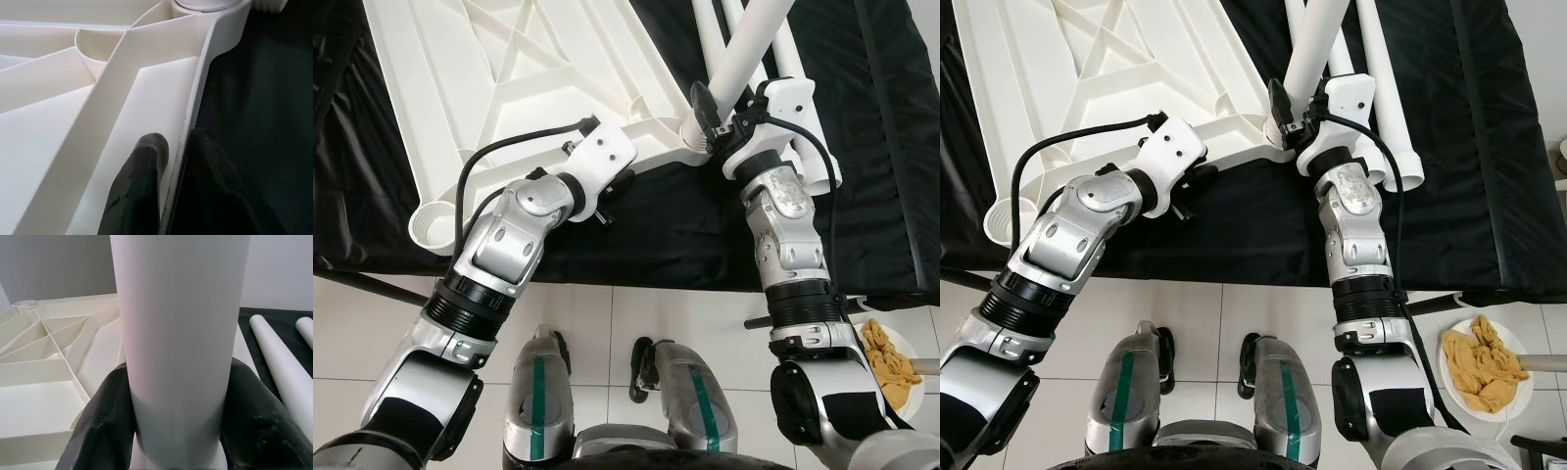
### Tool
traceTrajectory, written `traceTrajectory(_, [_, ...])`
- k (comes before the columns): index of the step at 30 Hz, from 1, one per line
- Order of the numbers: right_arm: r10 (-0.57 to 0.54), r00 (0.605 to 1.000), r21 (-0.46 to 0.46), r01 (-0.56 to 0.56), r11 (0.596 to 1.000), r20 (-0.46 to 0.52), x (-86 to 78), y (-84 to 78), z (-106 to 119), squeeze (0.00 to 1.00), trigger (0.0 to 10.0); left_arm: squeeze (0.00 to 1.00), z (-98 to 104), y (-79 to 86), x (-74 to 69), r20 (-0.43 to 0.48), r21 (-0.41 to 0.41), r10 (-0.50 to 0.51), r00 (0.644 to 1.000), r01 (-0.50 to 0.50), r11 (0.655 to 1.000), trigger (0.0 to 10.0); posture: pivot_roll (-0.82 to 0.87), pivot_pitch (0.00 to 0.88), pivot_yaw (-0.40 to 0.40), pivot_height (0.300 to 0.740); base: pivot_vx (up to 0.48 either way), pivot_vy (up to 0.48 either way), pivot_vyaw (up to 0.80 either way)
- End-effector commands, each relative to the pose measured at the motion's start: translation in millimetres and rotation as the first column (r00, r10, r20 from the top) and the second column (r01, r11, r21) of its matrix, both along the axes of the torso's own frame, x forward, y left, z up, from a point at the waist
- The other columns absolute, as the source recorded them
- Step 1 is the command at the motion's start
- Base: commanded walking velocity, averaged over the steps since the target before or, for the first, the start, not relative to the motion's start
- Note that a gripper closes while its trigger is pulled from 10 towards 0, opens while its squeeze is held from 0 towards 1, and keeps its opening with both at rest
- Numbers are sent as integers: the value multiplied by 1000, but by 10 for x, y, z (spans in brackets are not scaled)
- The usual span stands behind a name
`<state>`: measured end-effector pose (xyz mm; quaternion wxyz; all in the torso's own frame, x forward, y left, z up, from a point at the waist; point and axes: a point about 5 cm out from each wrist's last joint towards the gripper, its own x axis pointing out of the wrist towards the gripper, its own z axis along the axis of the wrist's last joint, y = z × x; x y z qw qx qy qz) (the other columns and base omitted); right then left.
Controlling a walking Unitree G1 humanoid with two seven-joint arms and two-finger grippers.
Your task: Building children table
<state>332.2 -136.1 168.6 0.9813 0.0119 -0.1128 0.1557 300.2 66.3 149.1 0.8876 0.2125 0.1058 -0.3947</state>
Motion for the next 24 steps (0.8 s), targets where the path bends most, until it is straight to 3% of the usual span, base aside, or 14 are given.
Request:
traceTrajectory(1, [-55,989,-6,55,998,-139,-3,-109,-254,0,10000,0,49,-73,-44,17,-11,-48,999,49,999,10000,88,119,-33,740,0,0,0])
traceTrajectory(9, [-39,991,-54,33,998,-126,57,-113,-93,0,10000,0,50,-86,-44,20,-12,-51,998,52,999,10000,85,113,-35,740,0,0,0])
traceTrajectory(24, [2,987,-45,-9,999,-158,102,-208,127,0,10000,0,57,-73,-36,23,-12,-43,999,43,999,10000,84,121,-38,740,0,0,0])
